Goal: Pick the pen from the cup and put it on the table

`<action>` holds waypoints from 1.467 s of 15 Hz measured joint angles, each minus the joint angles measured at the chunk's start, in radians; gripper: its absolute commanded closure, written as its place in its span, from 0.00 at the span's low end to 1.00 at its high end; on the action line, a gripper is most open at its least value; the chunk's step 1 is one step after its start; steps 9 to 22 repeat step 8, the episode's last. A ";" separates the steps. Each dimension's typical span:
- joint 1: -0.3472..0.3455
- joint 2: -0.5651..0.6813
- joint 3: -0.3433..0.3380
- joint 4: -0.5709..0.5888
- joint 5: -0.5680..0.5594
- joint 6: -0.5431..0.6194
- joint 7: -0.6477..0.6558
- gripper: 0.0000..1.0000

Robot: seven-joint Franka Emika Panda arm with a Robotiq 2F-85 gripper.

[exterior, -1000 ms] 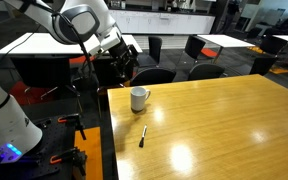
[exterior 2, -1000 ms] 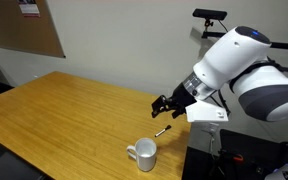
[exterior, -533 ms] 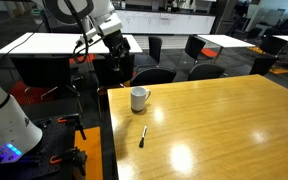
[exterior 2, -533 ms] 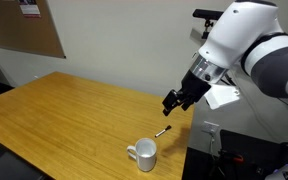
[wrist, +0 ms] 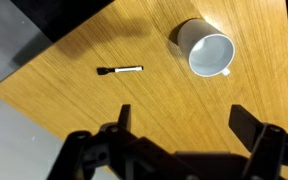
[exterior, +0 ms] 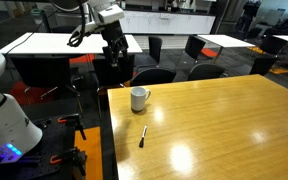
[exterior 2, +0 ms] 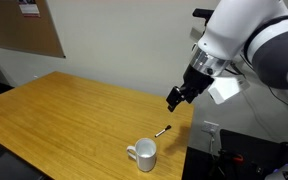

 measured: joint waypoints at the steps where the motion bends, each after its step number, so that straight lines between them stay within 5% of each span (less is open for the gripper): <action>1: -0.012 0.000 0.012 0.001 0.002 -0.001 -0.001 0.00; 22: -0.023 0.001 0.026 0.000 0.004 -0.001 -0.001 0.00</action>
